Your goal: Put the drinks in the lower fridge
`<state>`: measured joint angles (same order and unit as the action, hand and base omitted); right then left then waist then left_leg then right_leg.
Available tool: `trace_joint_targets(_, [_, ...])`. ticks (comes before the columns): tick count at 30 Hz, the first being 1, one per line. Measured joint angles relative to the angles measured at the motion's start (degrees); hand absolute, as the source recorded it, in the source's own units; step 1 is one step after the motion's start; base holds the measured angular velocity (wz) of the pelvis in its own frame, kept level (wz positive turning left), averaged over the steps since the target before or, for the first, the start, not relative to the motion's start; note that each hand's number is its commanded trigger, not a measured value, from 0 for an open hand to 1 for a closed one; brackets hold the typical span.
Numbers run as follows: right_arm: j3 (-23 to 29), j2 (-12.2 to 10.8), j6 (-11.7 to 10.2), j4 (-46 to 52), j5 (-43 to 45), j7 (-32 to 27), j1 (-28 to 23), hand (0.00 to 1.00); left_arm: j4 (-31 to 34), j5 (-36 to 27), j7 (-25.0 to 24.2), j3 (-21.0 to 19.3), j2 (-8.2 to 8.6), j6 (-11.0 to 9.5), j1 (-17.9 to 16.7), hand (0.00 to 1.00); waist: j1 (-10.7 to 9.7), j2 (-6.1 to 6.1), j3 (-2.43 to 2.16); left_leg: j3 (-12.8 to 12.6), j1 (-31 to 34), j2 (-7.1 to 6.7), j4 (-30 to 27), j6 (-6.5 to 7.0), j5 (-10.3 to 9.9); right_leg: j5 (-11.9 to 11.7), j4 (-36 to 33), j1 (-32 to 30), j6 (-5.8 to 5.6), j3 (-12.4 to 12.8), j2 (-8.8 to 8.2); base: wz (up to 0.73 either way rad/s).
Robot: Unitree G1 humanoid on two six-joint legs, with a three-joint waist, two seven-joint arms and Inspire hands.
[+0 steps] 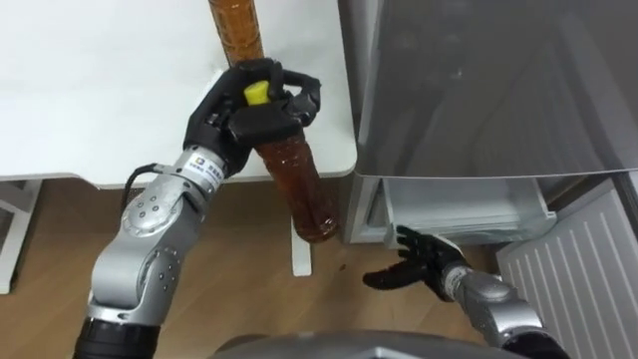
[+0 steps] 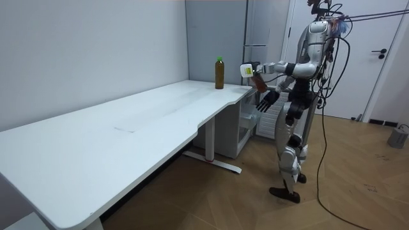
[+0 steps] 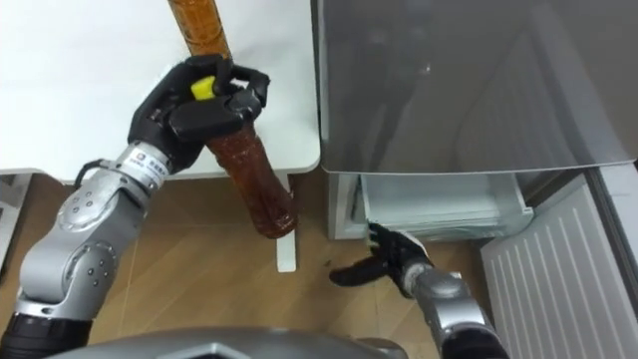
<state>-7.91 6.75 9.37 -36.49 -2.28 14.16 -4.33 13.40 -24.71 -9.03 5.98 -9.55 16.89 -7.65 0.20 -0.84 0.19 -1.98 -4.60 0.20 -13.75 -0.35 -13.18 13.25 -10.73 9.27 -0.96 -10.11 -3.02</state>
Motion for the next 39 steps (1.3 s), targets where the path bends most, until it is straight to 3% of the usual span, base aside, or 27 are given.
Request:
trace_joint_targets(2, [-0.01,-0.41,0.00,2.22,-0.01,0.81,-0.05,0.00,0.00,0.00,-0.06,0.01,-0.06,-0.02,-0.11,1.00,-0.07,0.02,0.00,0.26,0.13,-0.03,-0.24,0.00,0.00,0.00,-0.09,-0.02,0.00,-0.34,-0.05,0.07])
trace_joint_targets(10, [-3.76,0.20,-0.10,9.47,0.31,6.17,-0.06,0.00,-0.32,0.09,-0.77,0.17,-0.15,-3.49,-0.76,1.00,0.14,0.83,0.17,0.93,2.02,-0.01,-1.80,0.01,-0.01,-0.21,-0.50,-1.03,0.10,-1.12,-0.08,0.05])
trace_joint_targets(16, [-5.49,0.42,-0.04,10.66,0.34,12.22,-0.18,0.00,-1.62,0.39,-1.83,0.94,-0.07,-3.54,-2.19,1.00,0.46,0.82,0.23,0.92,2.10,0.04,-1.84,0.01,-0.01,-0.21,-1.17,-1.17,0.10,-0.85,-0.04,0.00])
trace_joint_targets(19, [-6.09,0.44,-0.01,12.60,0.33,15.89,-0.47,0.00,-1.62,0.76,-2.03,0.94,0.01,-3.54,-2.78,1.00,0.46,0.49,0.30,0.93,2.26,0.05,-1.81,0.01,-0.01,-0.21,-1.16,-1.25,0.10,-0.89,-0.02,0.00])
trace_joint_targets(22, [-6.18,0.40,-0.03,13.02,0.06,19.52,-0.45,0.00,-1.60,2.38,-3.37,1.01,0.01,-3.55,-3.17,1.00,0.56,-0.11,0.07,0.94,2.40,0.12,-1.96,0.01,-0.01,-0.21,-1.16,-1.31,0.10,-0.95,0.02,0.00])
trace_joint_targets(27, [-6.46,0.50,-0.03,13.11,0.06,25.16,-0.45,0.00,-1.61,5.73,-5.87,0.97,-0.12,-4.77,-3.15,1.00,1.44,-1.17,0.57,1.08,2.63,0.13,-2.02,0.01,-0.01,-0.21,-1.20,-1.45,0.10,-1.09,0.02,0.00])
trace_joint_targets(34, [-6.51,0.48,-0.03,15.12,0.02,29.45,-0.44,0.00,-1.60,6.86,-6.93,0.94,-0.12,-5.84,-3.15,1.00,1.85,-1.90,0.46,1.17,3.08,0.11,-2.06,0.01,-0.01,-0.21,-1.43,-1.98,0.10,-1.22,-0.02,0.00])
trace_joint_targets(39, [-6.72,0.53,-0.03,16.43,-1.30,31.19,-0.45,0.00,-1.61,6.80,-6.92,1.23,0.04,-6.96,-3.15,1.00,1.84,-2.40,0.75,1.09,2.93,0.10,-2.10,0.01,-0.01,-0.21,-1.46,-1.91,0.10,-1.13,-0.05,0.00])
